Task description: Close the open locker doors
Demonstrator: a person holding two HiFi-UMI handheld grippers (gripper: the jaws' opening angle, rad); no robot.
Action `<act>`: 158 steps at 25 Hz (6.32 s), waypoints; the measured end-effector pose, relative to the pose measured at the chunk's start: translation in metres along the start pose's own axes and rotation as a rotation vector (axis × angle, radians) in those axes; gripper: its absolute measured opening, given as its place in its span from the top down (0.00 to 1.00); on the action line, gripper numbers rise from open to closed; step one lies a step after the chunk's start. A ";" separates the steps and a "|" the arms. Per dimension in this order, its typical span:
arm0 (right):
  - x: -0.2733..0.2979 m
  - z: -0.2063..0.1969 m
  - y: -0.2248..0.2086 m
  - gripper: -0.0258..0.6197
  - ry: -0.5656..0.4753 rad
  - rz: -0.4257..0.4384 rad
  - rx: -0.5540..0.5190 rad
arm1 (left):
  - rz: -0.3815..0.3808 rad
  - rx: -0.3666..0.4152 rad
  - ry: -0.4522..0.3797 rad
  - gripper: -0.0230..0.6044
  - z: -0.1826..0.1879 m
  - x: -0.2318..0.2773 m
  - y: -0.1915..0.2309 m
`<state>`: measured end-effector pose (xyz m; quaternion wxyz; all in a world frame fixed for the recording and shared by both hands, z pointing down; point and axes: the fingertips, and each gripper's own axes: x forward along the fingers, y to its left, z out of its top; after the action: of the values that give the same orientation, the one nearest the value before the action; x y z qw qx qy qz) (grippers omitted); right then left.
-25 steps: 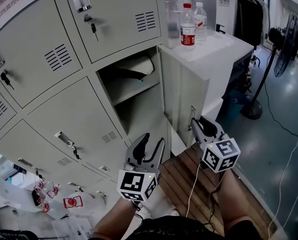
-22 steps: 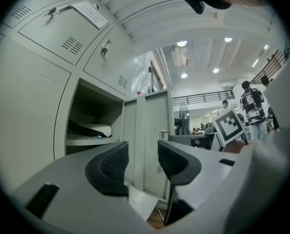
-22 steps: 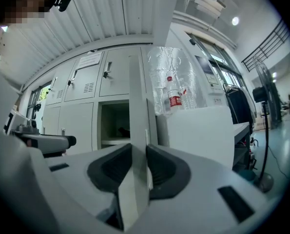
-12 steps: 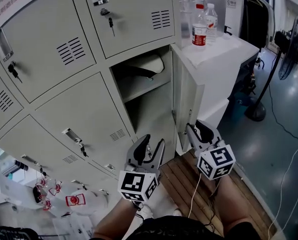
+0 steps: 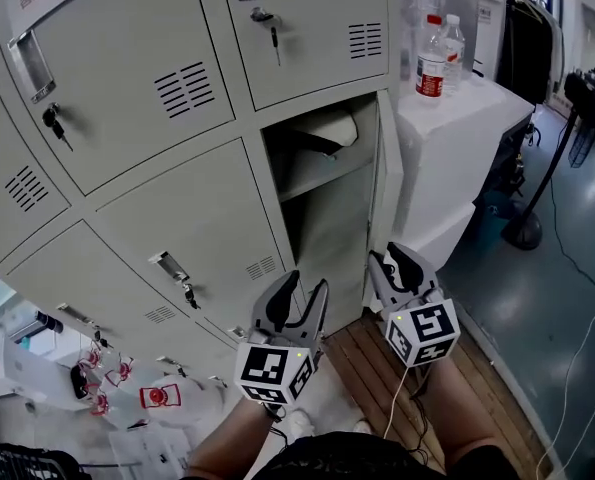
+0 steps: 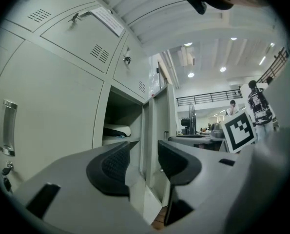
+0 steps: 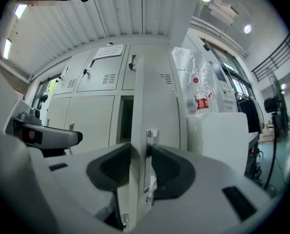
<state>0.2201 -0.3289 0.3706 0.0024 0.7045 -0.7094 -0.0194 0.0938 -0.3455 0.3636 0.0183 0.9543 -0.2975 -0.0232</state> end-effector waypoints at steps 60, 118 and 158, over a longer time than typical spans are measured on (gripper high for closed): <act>0.177 0.008 0.107 0.77 -0.029 0.221 0.064 | 0.226 0.025 -0.010 0.67 0.016 -0.069 0.170; -0.267 0.011 0.331 0.96 -0.019 0.502 0.083 | 0.498 -0.051 -0.009 0.96 -0.010 -0.477 -0.035; -0.436 0.034 0.157 0.96 -0.061 0.437 0.081 | 0.407 -0.010 -0.023 0.96 0.010 -0.413 -0.265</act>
<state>0.0650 0.1088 0.3521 -0.0430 0.5329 -0.8450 -0.0112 -0.0964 0.1068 0.3541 0.0238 0.8741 -0.4842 -0.0311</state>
